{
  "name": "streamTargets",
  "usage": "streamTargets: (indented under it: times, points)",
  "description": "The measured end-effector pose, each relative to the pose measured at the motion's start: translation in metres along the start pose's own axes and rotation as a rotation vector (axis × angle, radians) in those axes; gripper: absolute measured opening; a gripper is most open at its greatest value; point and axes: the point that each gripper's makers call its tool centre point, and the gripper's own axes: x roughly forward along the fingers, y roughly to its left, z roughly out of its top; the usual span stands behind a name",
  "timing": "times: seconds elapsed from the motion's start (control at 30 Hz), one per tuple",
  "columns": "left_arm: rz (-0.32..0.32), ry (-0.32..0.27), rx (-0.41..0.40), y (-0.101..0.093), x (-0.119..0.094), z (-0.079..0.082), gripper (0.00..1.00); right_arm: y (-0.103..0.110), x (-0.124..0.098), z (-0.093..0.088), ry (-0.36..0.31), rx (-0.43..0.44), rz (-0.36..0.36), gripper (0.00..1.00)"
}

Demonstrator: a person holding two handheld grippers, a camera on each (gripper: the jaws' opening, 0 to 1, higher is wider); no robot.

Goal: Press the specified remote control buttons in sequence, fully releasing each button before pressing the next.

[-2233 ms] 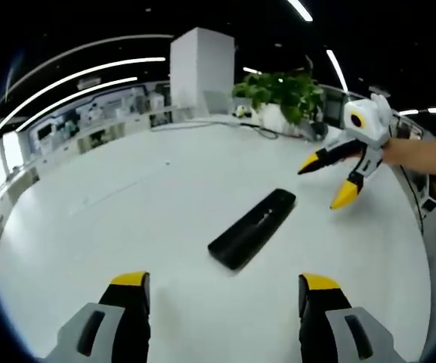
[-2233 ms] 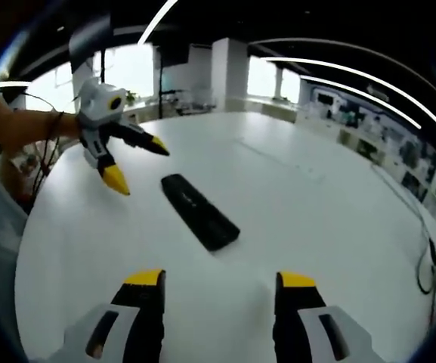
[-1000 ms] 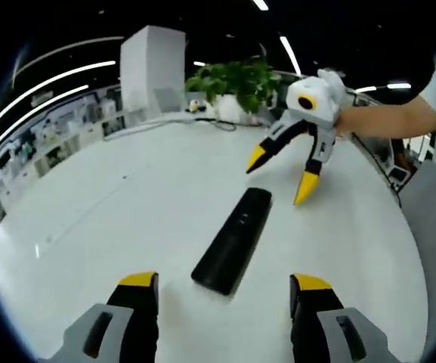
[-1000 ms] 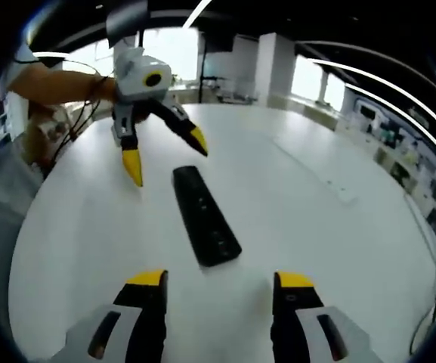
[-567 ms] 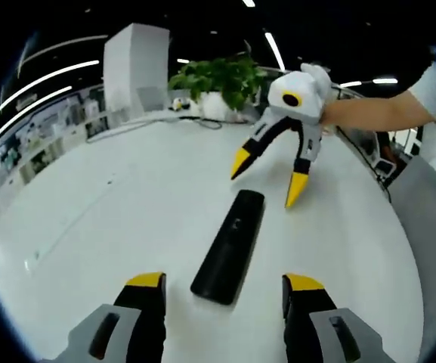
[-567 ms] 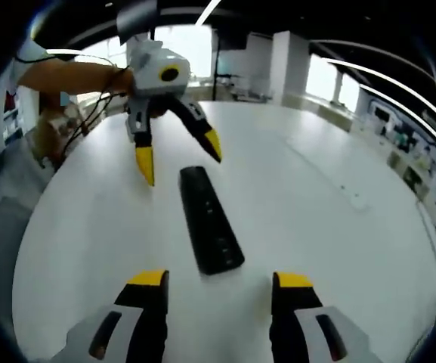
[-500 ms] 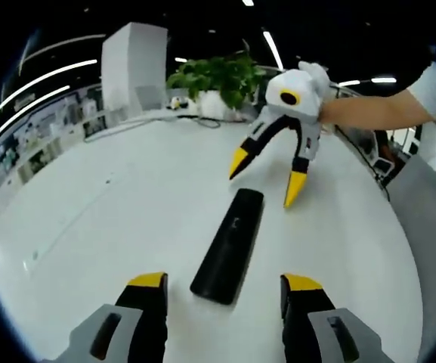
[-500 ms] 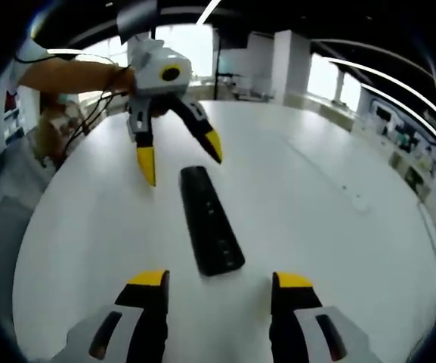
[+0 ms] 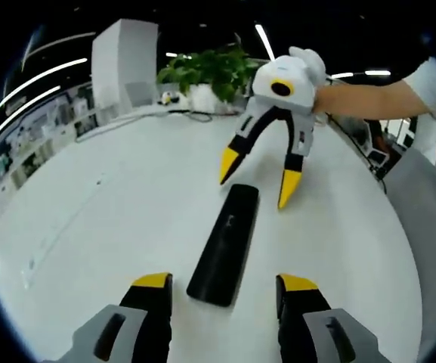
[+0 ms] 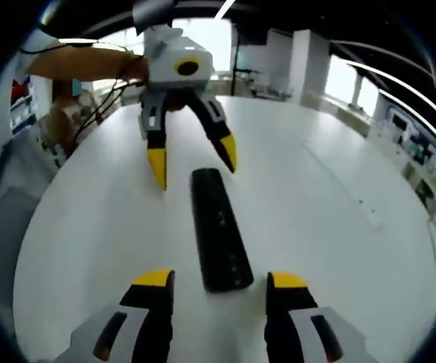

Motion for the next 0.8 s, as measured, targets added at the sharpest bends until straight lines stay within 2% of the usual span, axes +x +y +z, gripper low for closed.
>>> streamTargets:
  times: [0.17,0.27,0.63,0.8]
  points:
    - [-0.012,-0.01,0.008,-0.0015,-0.0002,0.0045,0.41,-0.0008,0.0017,-0.0007,0.016,-0.016,0.009,0.42]
    - [-0.015,0.006,0.033,-0.0027,0.0007,0.0025,0.36,-0.0002,0.0021,-0.0001,0.022,-0.025,0.016,0.41]
    - [-0.003,0.047,0.052,0.0038,0.0048,-0.0035,0.37,-0.0007,0.0059,0.0006,0.049,-0.055,0.033,0.38]
    - [-0.008,0.058,0.061,0.0042,0.0065,-0.005,0.37,-0.0013,0.0075,0.0016,0.055,-0.068,0.044,0.33]
